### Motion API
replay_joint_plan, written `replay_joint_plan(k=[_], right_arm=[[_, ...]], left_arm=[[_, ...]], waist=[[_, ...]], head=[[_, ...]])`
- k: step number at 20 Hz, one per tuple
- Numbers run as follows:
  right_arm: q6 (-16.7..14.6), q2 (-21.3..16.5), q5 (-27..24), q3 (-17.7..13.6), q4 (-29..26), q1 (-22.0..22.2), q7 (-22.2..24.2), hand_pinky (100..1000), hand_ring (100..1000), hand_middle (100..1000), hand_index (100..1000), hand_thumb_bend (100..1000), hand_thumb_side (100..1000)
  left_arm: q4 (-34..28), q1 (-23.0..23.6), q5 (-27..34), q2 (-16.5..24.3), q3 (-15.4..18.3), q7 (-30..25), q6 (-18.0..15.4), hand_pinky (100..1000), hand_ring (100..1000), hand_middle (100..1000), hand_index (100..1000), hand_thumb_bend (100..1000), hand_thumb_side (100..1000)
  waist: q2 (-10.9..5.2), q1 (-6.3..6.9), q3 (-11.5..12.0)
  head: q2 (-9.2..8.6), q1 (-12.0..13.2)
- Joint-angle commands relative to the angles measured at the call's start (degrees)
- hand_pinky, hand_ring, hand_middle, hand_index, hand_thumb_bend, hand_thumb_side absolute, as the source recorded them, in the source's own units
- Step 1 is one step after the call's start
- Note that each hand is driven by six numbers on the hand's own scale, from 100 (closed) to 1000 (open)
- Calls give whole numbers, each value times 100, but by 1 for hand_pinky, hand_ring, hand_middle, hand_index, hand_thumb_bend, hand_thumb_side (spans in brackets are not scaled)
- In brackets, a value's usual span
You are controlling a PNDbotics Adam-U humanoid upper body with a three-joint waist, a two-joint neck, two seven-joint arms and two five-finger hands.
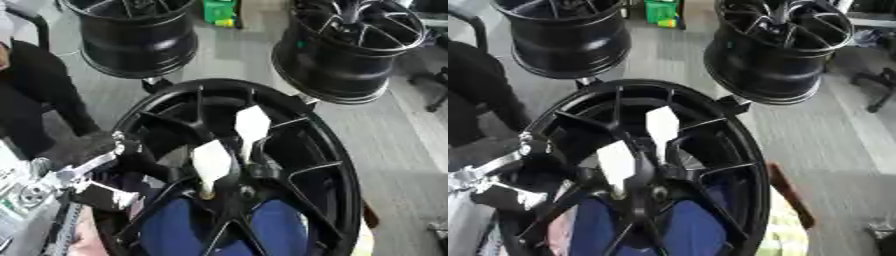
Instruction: Pull the pin out of the wheel hub.
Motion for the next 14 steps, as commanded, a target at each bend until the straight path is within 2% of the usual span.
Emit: replay_joint_plan(k=[1, 5, 9, 12, 14], right_arm=[[20, -266, 121, -4, 22, -120, 82, 834, 774, 747, 821, 100, 575], [89, -392, 666, 271, 54, -245, 595, 848, 795, 762, 833, 100, 540], [-76, -569, 1638, 878, -58, -508, 1900, 870, 825, 785, 849, 100, 529], [-401, -639, 2186, 1380, -147, -789, 2940, 877, 839, 795, 854, 100, 513], [-659, -679, 2398, 1718, -196, -965, 3520, 884, 852, 804, 854, 137, 505]], left_arm=[[23, -26, -51, 120, 13, -16, 10, 727, 700, 592, 736, 264, 212], [17, -46, -49, 119, -2, -31, 2, 728, 700, 592, 736, 265, 211], [13, -90, -46, 116, -31, -61, -10, 728, 701, 592, 736, 263, 212], [19, -120, -45, 118, -62, -100, -23, 728, 701, 593, 736, 264, 212], [23, -136, -45, 124, -82, -125, -33, 727, 701, 593, 736, 264, 212]], waist=[[-75, 3, 17], [-75, -4, 40], [-73, -26, 74], [-73, -50, 96], [-74, -70, 109]], head=[[-50, -32], [-61, -48], [-76, -101], [-85, -135], [-87, -158]])
